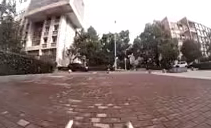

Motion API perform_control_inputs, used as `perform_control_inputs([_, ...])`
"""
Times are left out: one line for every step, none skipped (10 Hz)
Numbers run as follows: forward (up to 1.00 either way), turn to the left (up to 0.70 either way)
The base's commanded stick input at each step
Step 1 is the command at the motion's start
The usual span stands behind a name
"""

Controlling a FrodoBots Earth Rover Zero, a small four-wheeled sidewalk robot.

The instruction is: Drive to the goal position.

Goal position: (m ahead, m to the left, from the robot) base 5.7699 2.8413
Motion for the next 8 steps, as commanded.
perform_control_inputs([0.7,0.0])
perform_control_inputs([0.7,-0.01])
perform_control_inputs([0.7,-0.12])
perform_control_inputs([0.7,-0.12])
perform_control_inputs([0.7,-0.12])
perform_control_inputs([0.7,-0.12])
perform_control_inputs([0.7,-0.12])
perform_control_inputs([0.7,-0.12])
